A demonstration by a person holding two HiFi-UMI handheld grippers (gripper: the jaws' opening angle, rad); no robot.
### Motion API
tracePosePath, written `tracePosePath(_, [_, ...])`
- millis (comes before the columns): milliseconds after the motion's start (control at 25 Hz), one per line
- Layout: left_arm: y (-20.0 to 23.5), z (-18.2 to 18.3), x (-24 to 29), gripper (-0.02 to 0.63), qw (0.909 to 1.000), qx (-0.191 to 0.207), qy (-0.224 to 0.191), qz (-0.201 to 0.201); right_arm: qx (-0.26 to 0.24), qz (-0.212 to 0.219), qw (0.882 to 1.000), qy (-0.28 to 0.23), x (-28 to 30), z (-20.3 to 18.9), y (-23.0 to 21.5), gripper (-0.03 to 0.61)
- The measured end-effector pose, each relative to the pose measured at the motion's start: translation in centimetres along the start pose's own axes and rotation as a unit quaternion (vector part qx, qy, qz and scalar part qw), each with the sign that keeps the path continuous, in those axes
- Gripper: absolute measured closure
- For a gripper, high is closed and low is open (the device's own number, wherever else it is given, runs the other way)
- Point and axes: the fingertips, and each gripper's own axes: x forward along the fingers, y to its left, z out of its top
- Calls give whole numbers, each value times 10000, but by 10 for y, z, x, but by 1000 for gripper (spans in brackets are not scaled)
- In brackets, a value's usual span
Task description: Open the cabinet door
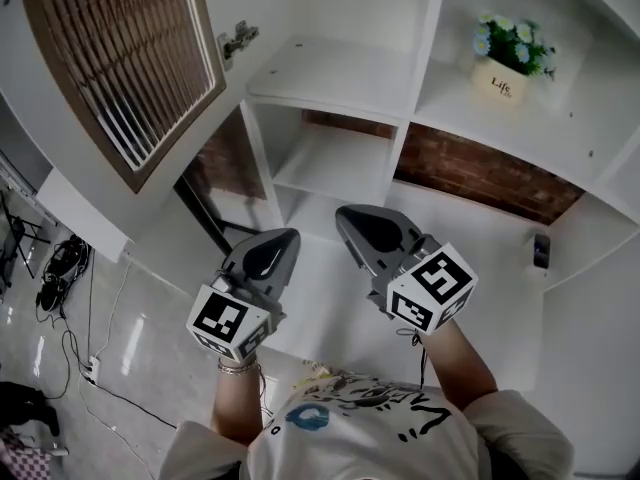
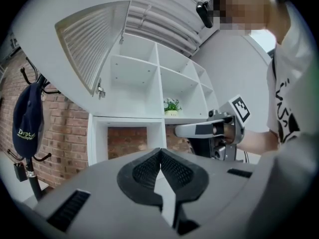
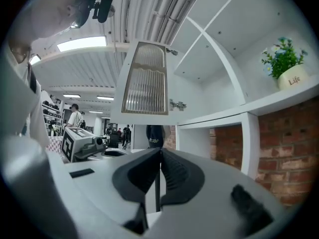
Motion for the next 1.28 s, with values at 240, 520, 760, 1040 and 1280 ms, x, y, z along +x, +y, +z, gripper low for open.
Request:
tracePosePath(240, [-19, -1, 17, 598, 9996, 58, -9, -294, -81, -201, 9998, 29, -27, -11, -7, 551])
tracePosePath(520, [-33, -7, 25, 598, 9987, 82, 31, -505, -115, -359, 9992, 102, -48, -23, -11, 551])
tracePosePath(760, [-45, -7, 28, 599, 9977, 34, -86, -669, -91, -460, 9987, 215, -63, -36, -11, 552])
tracePosePath(1040, [-55, -17, 33, 599, 9963, 31, 62, -857, -22, -560, 9980, 283, -76, -45, -11, 552])
tracePosePath(1280, [-63, -19, 37, 600, 9950, -1, 59, -995, 26, -690, 9968, 407, -86, -54, -13, 552])
